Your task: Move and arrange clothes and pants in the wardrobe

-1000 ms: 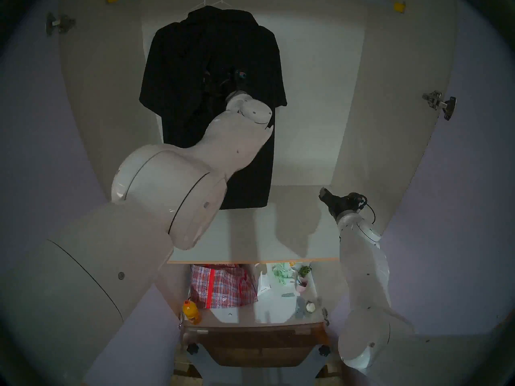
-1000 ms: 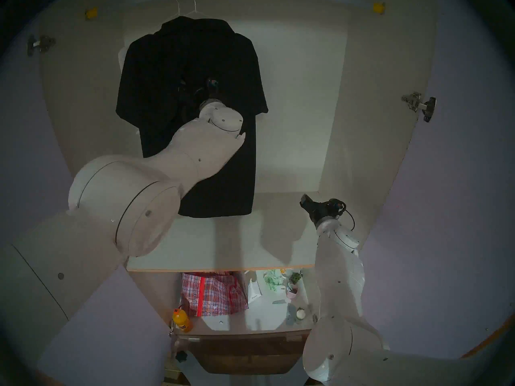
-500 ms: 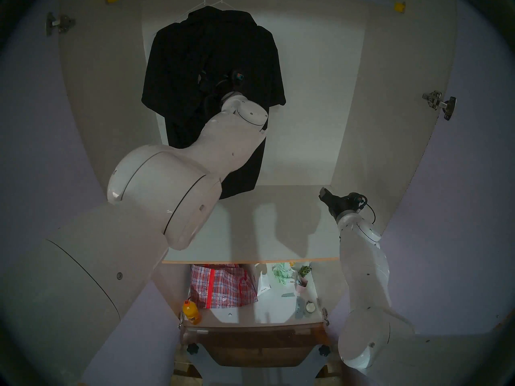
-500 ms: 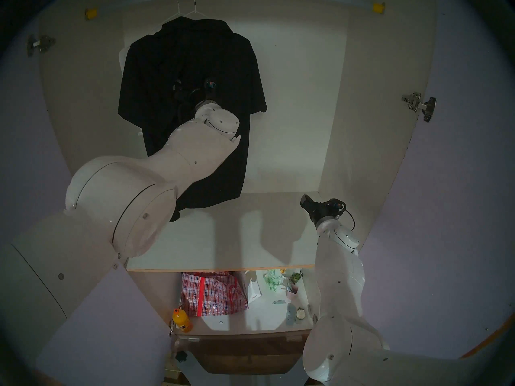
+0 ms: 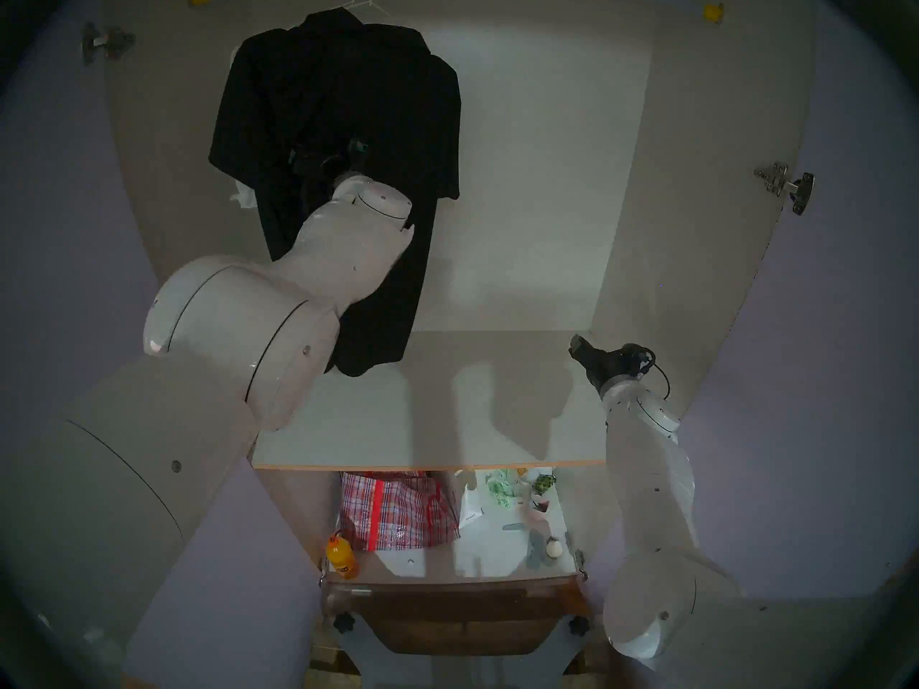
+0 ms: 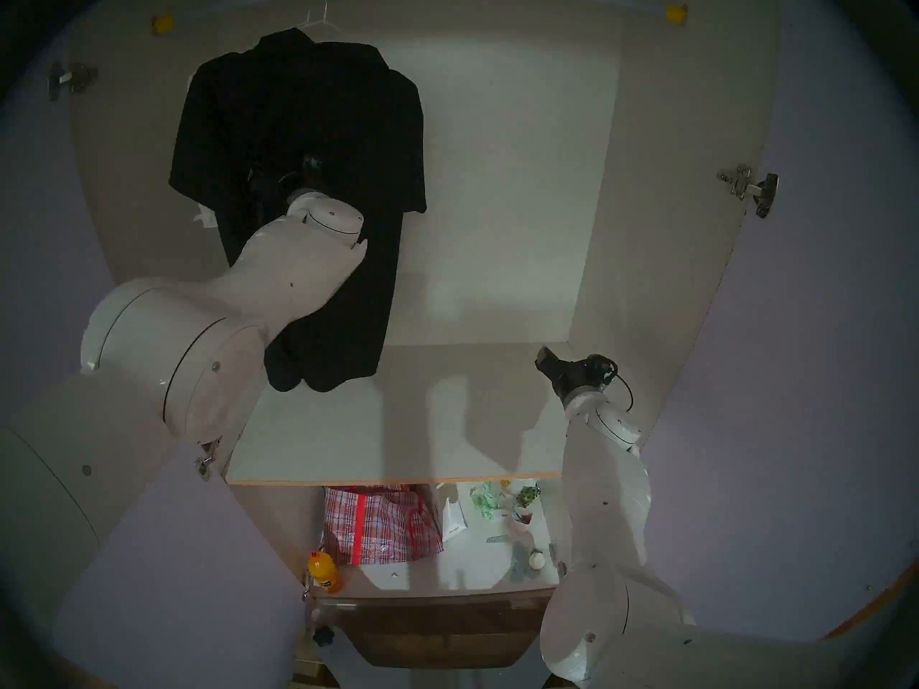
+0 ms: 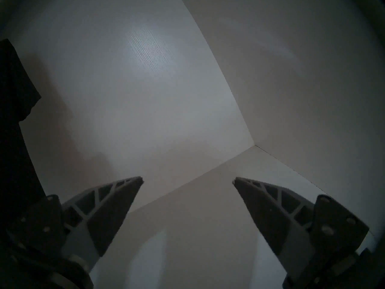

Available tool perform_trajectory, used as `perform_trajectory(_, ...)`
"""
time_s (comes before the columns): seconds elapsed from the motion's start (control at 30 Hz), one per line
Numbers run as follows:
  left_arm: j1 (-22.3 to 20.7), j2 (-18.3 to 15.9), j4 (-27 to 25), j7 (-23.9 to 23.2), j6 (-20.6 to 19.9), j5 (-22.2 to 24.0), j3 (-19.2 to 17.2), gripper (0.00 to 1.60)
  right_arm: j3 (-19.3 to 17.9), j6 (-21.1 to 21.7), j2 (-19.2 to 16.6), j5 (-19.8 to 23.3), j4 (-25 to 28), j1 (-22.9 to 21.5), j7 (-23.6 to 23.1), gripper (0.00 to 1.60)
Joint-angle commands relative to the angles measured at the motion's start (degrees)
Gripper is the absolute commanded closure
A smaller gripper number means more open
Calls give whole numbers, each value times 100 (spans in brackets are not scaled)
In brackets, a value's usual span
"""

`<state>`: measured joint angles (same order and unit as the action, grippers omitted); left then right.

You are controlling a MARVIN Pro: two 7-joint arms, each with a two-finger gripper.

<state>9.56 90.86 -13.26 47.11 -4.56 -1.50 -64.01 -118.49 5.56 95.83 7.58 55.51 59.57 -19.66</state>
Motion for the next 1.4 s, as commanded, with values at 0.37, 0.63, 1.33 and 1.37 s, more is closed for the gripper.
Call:
perform_trajectory(0.37,-339,-721,-1,-198,-39,52,-109,0,21,-19,-9,21,151,-140,-24,0)
perform_trajectory(0.63,-381,-1019,172,-319,-100,175,-315,0,22,-19,-9,21,151,-140,-24,0)
perform_trajectory(1.33,811,-1297,-1272,-650,1187,-40,195,0,22,-30,-17,17,119,-149,-22,0)
perform_trajectory(1.37,979,-1378,-1455,-788,1235,-219,425,0,22,-31,-17,17,116,-149,-21,0)
